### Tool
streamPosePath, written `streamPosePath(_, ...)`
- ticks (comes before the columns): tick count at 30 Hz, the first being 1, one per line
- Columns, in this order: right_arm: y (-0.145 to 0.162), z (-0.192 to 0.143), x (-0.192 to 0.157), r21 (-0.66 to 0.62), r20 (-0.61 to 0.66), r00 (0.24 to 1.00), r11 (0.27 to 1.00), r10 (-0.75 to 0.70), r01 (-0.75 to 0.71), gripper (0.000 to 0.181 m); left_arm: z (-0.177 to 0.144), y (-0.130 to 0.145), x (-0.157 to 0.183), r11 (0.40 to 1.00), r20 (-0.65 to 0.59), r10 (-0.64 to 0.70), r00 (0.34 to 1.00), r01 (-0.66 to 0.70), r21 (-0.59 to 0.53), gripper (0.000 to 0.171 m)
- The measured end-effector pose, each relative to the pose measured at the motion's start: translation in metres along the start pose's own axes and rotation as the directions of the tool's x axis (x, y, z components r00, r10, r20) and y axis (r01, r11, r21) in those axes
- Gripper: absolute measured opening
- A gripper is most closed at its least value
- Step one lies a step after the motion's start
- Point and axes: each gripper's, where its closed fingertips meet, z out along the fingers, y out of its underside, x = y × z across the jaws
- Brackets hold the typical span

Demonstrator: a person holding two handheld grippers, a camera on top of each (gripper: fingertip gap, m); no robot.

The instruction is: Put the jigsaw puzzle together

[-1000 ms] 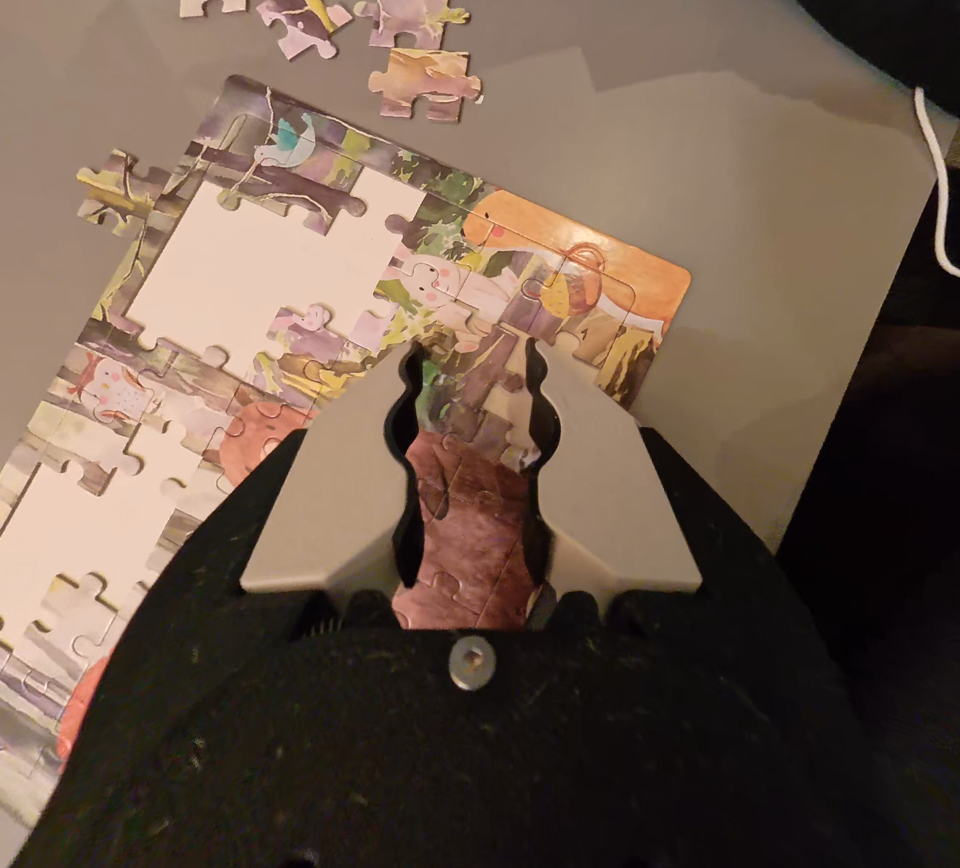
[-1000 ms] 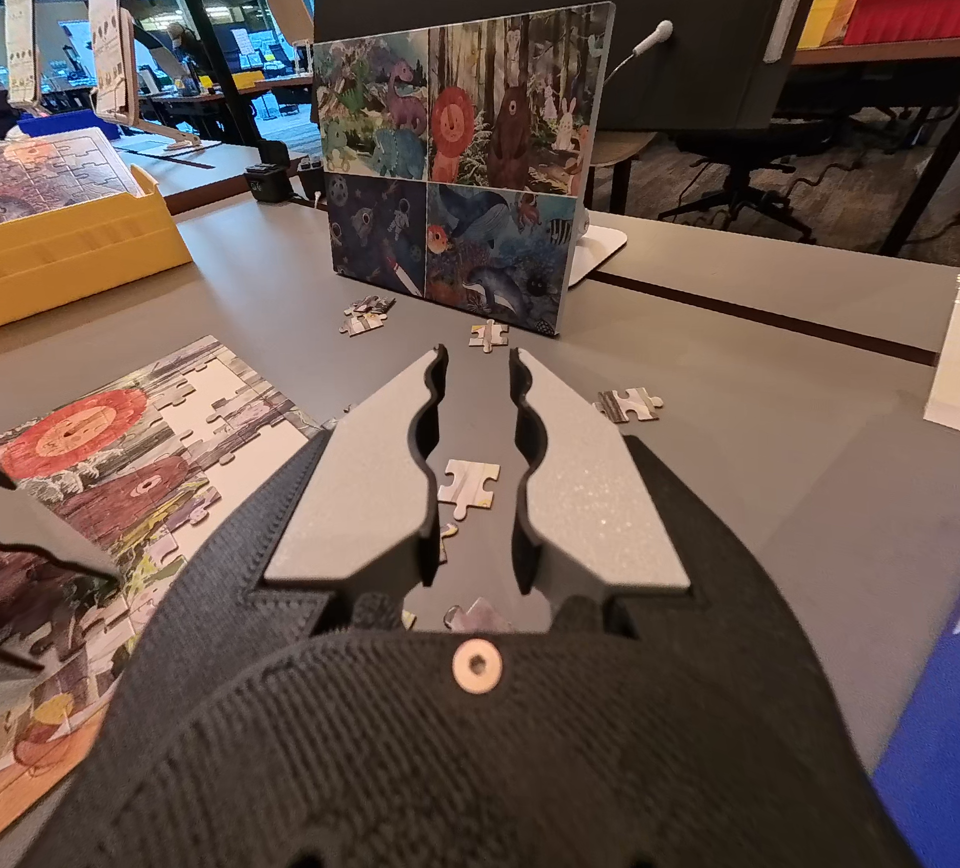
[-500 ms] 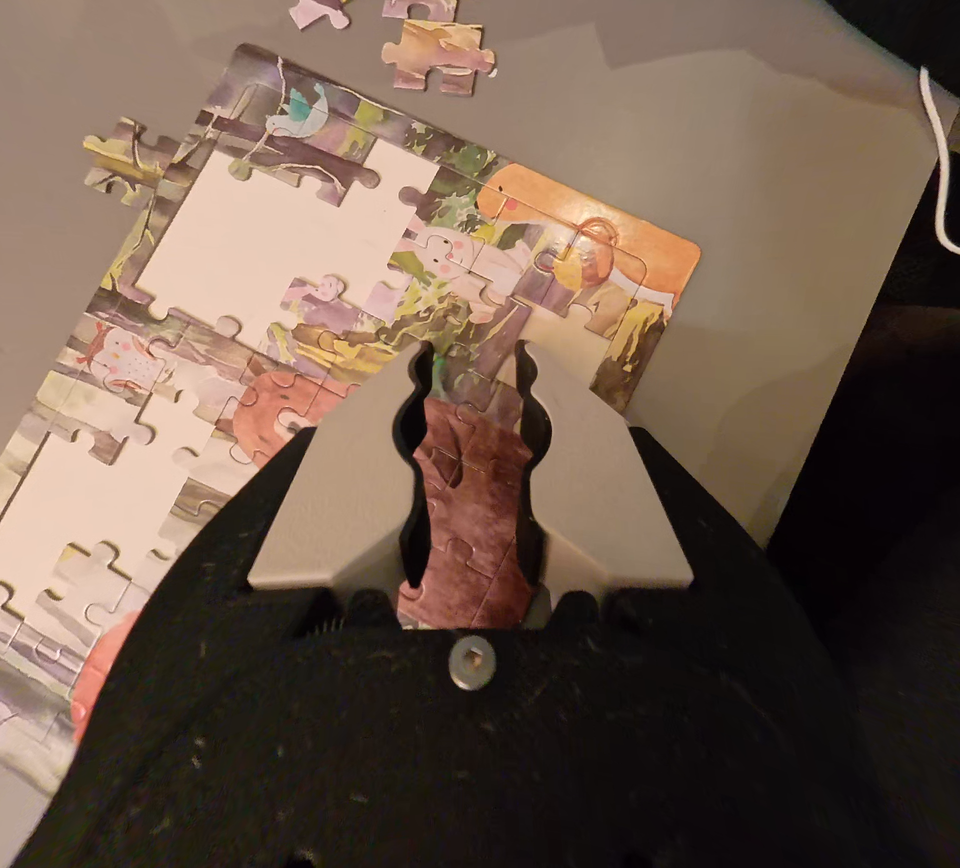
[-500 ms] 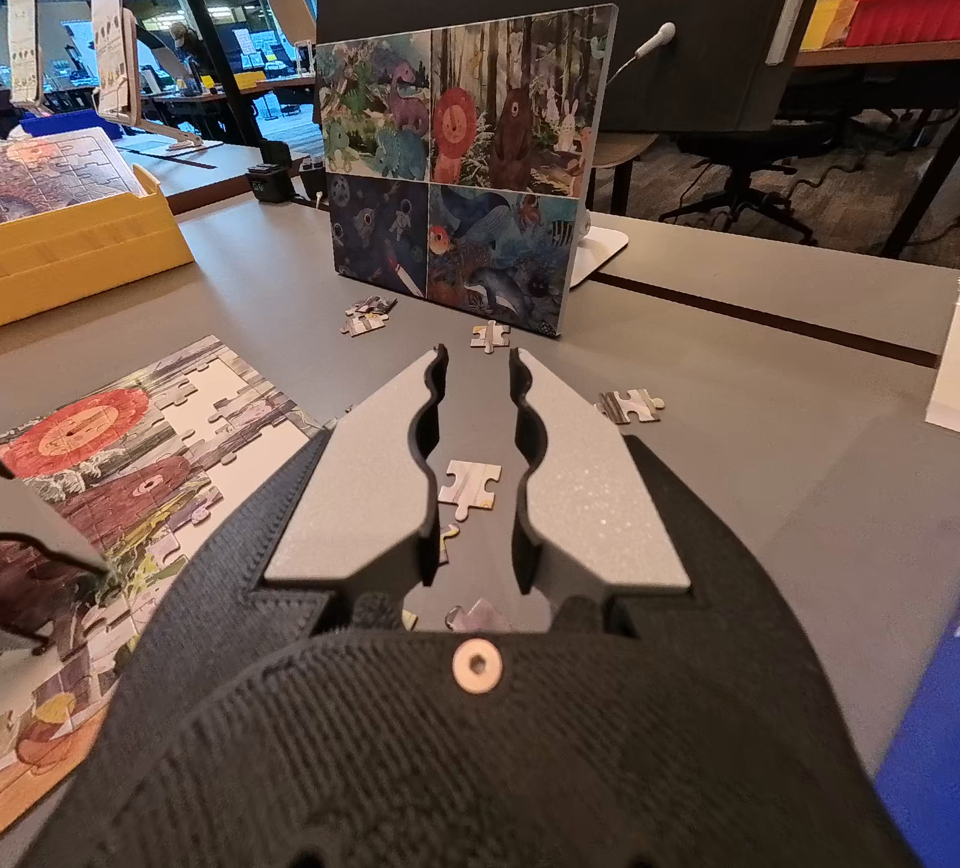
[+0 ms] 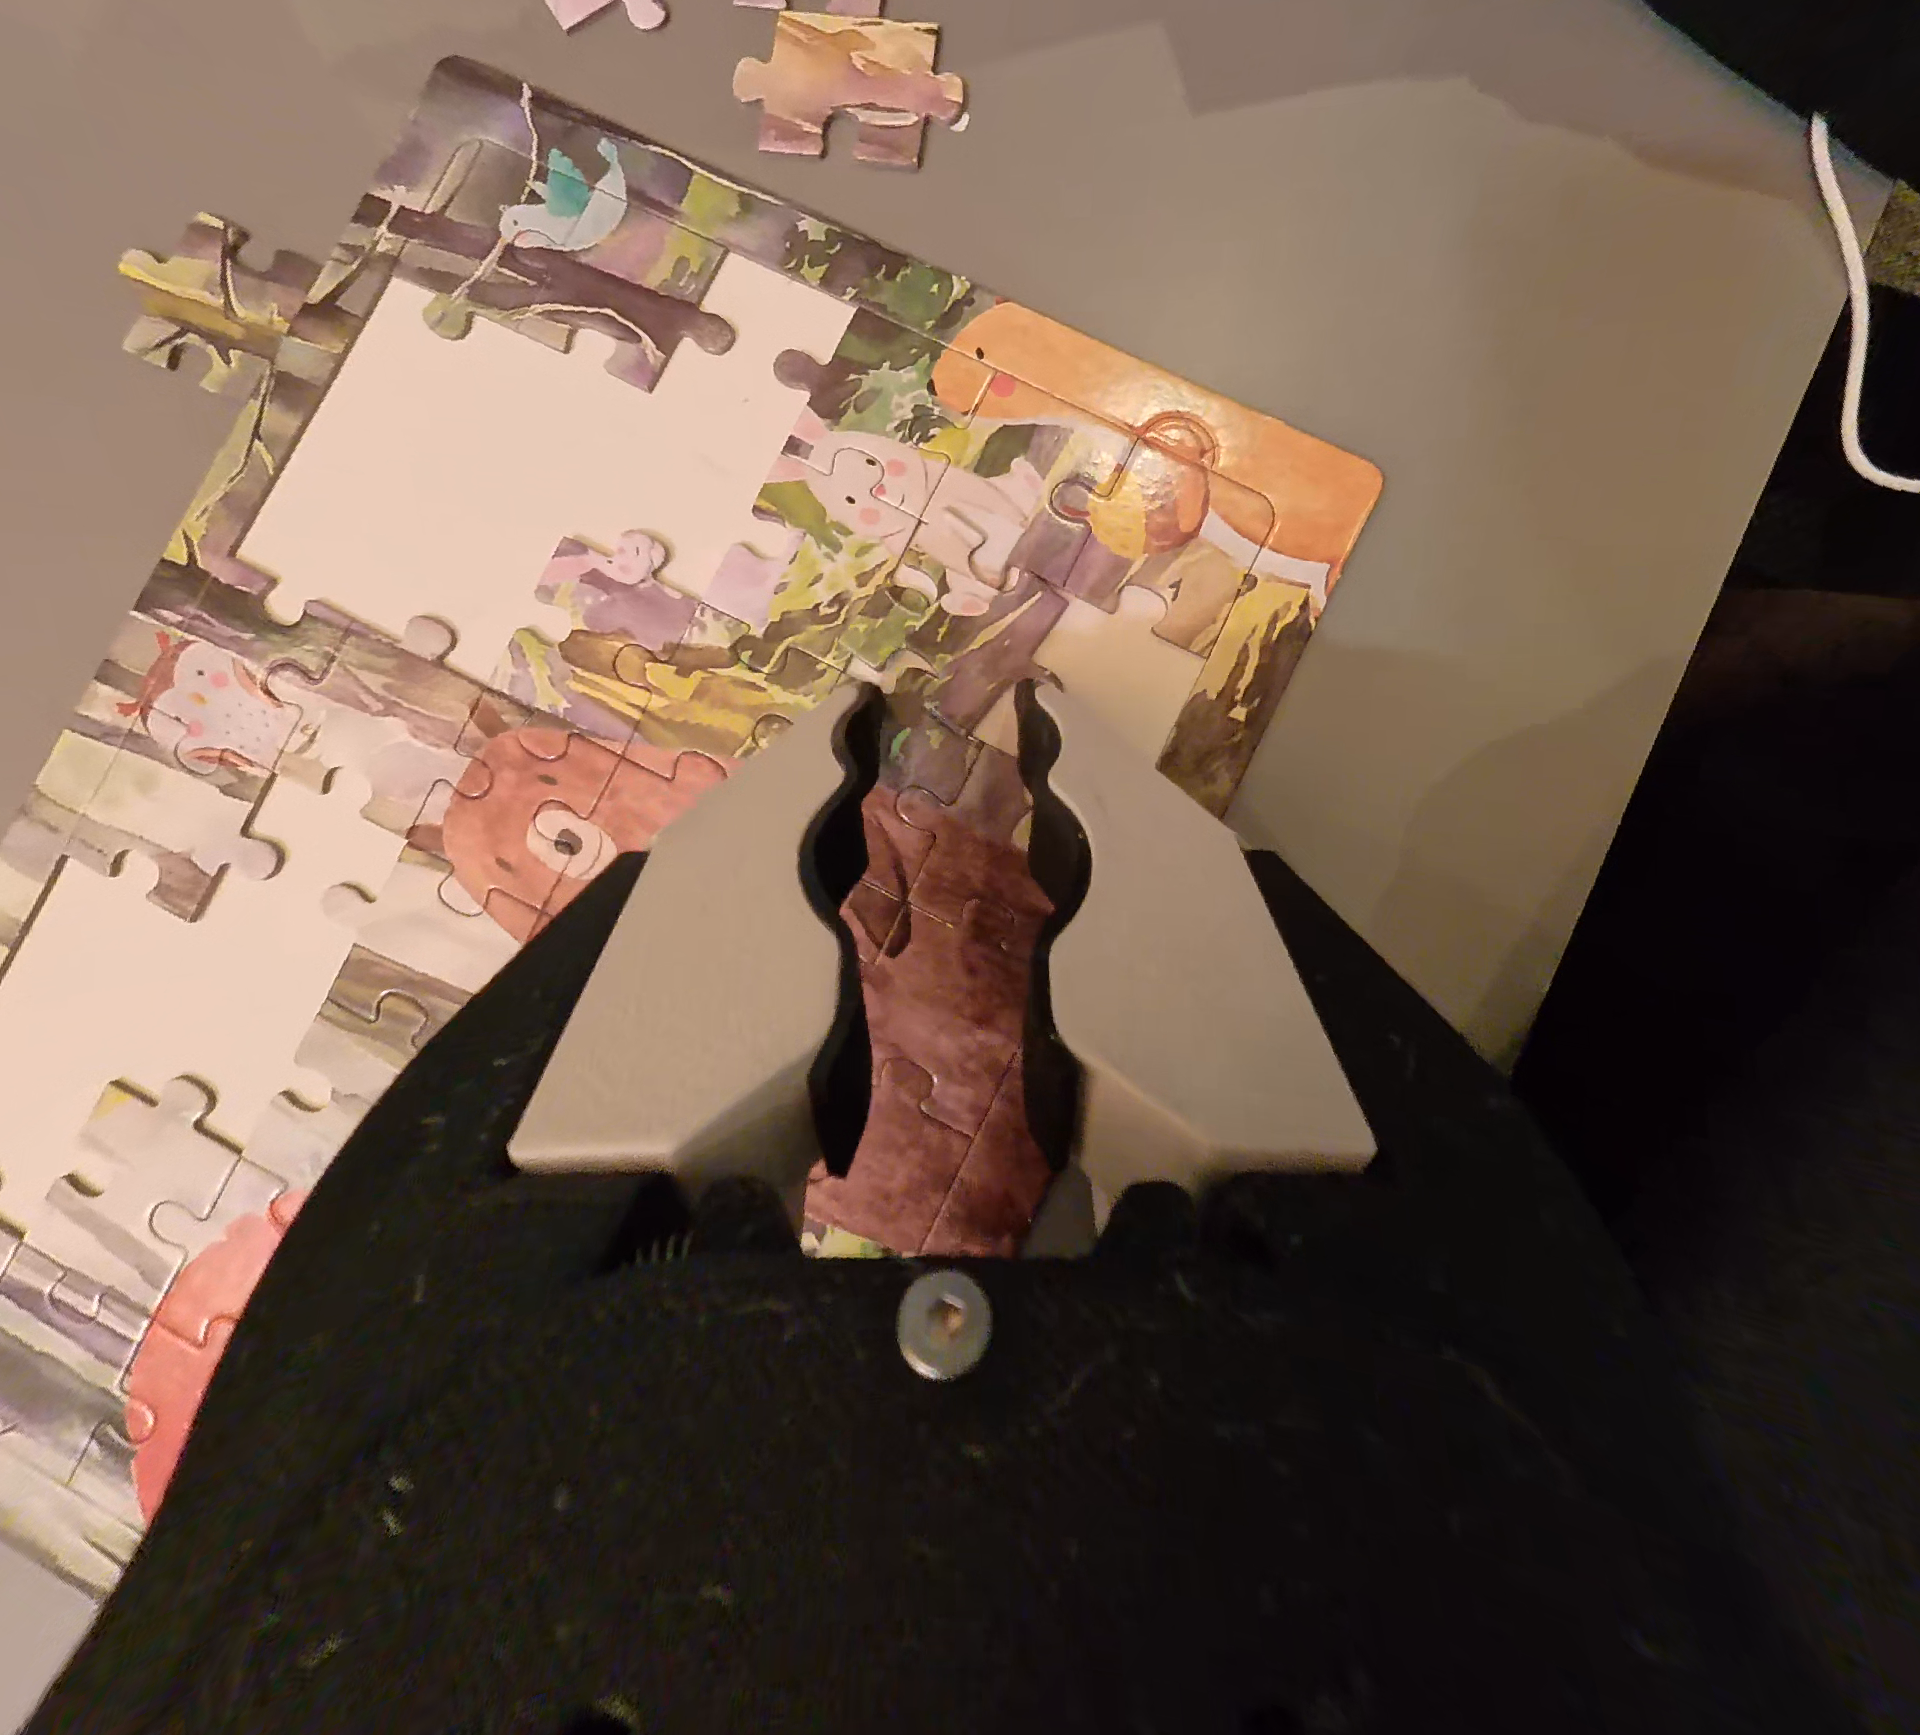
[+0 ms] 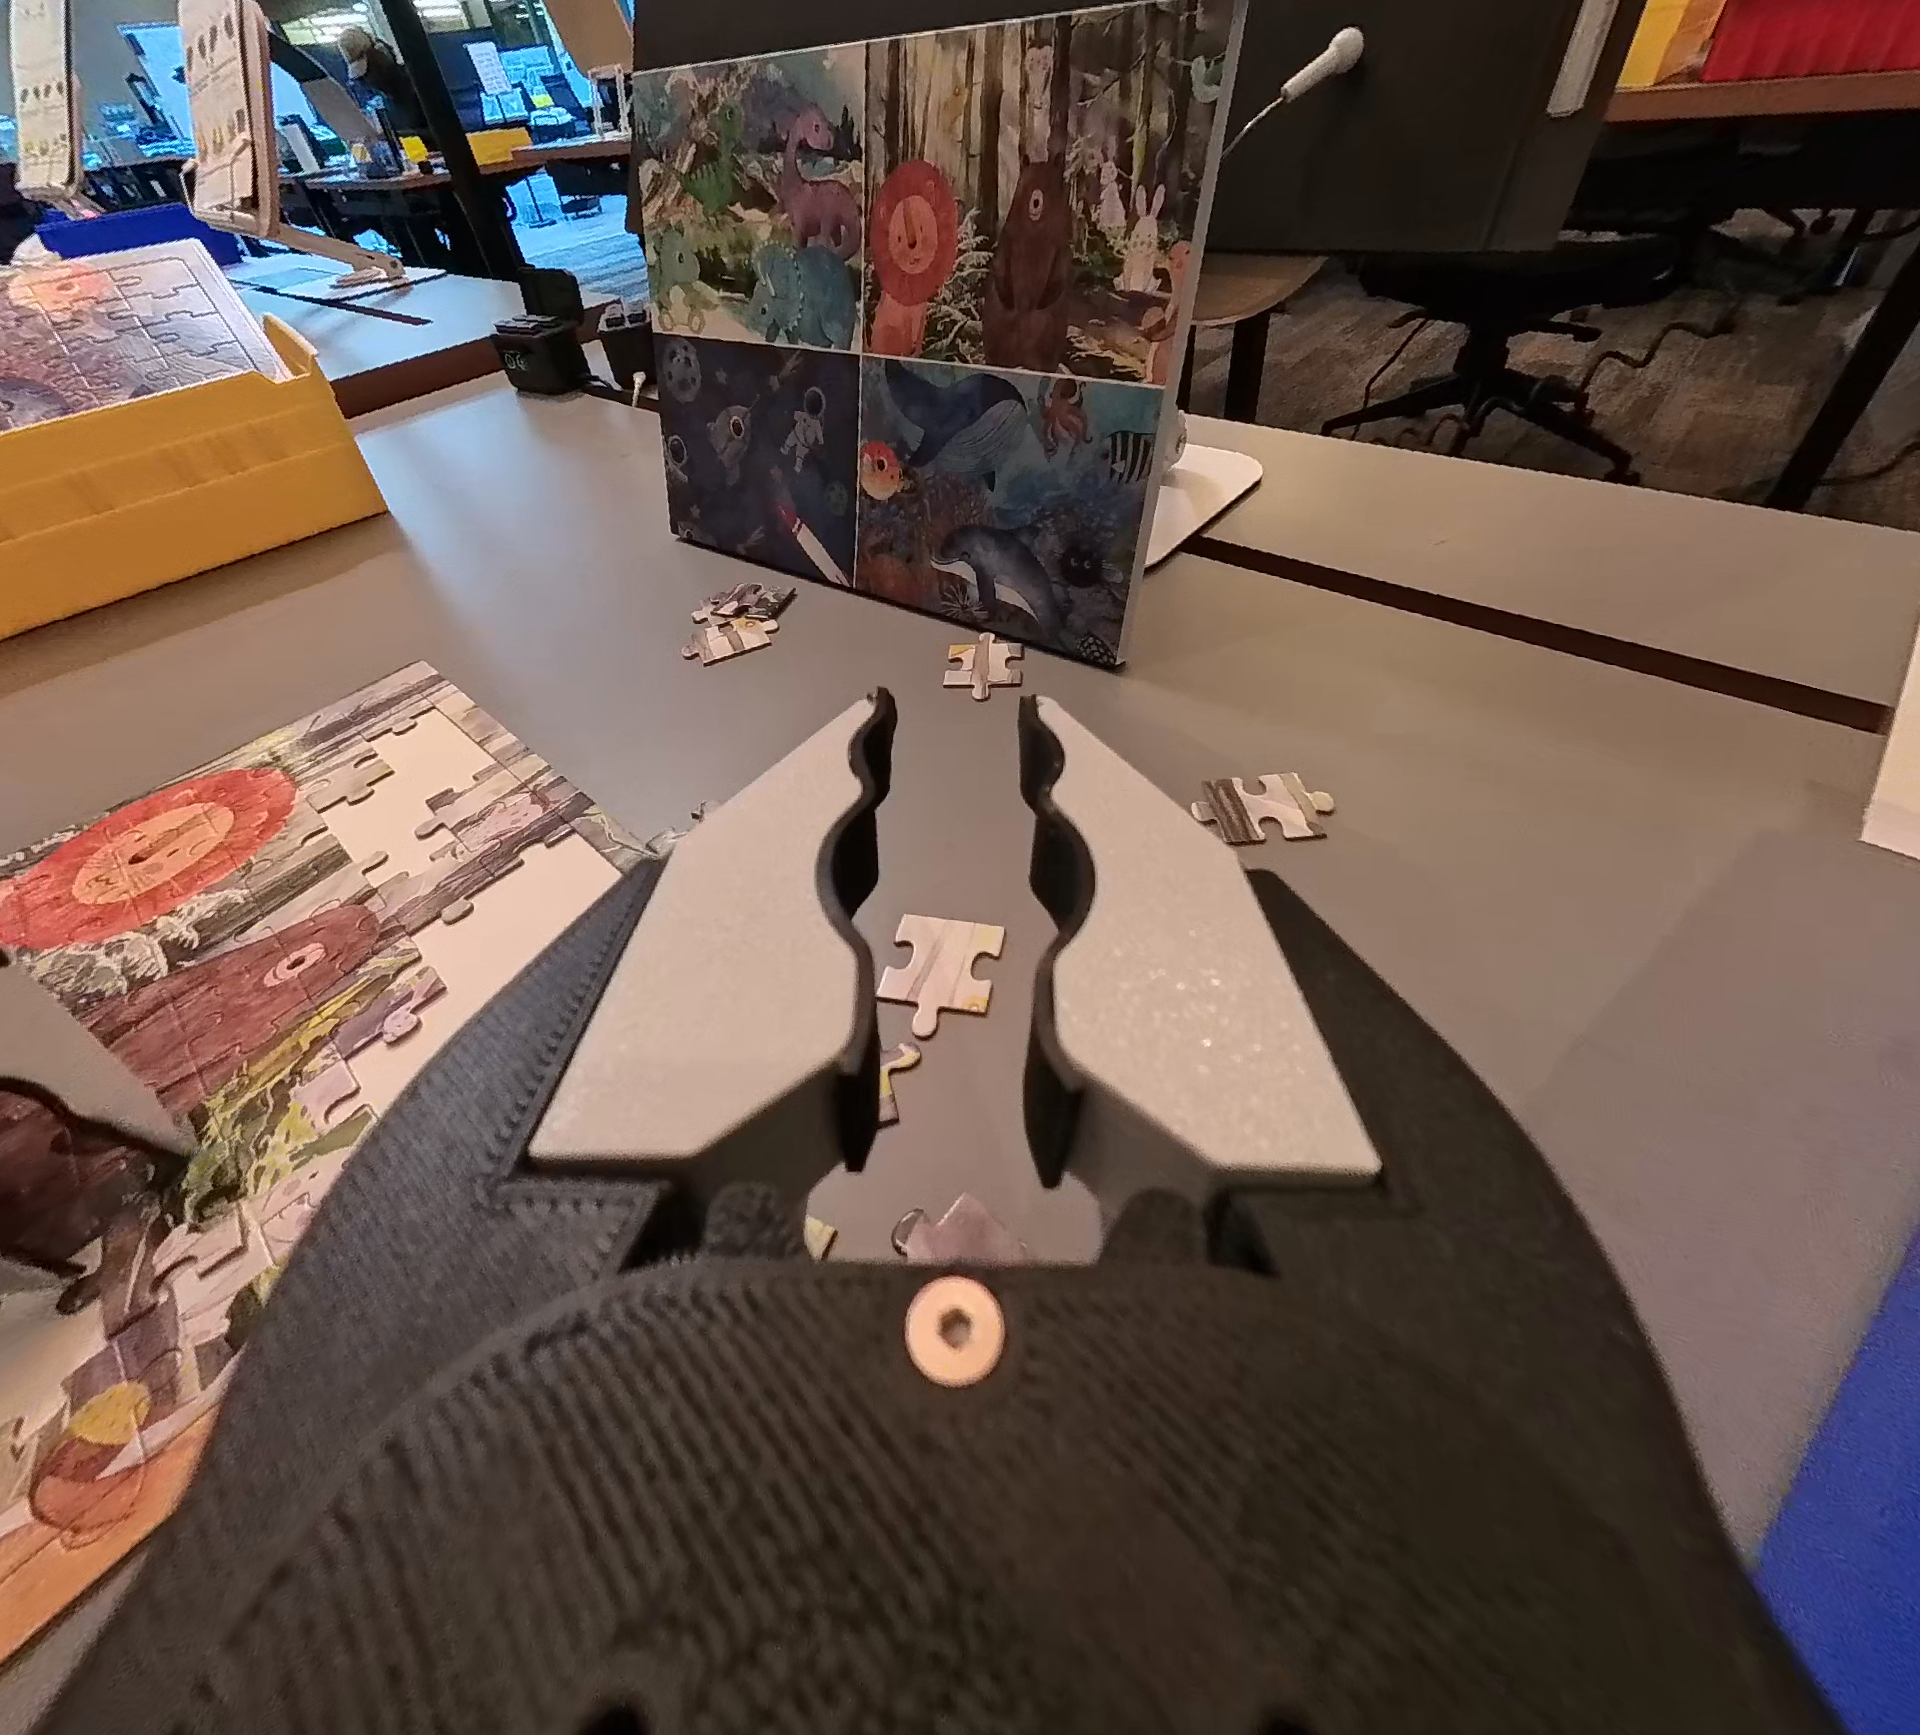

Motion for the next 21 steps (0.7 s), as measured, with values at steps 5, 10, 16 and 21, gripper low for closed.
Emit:
streamPosePath(5,0.001,0.001,-0.002,-0.003,0.008,1.000,1.000,-0.001,0.001,0.023,-0.003,0.004,0.002,1.000,-0.018,-0.005,1.000,0.005,0.003,0.023)
streamPosePath(10,-0.003,0.002,-0.028,0.020,0.120,0.990,0.998,-0.069,0.067,0.039,-0.005,0.002,-0.004,0.997,-0.036,-0.030,0.999,0.033,0.064,0.023)
streamPosePath(16,0.039,-0.001,-0.145,-0.005,0.506,0.800,0.926,-0.322,0.376,0.058,-0.017,-0.006,-0.040,0.962,-0.075,-0.134,0.988,0.148,0.228,0.018)
streamPosePath(21,0.086,-0.025,-0.201,-0.045,0.685,0.662,0.890,-0.304,0.454,0.038,-0.030,-0.026,-0.012,0.894,-0.392,-0.141,0.909,0.287,0.344,0.021)
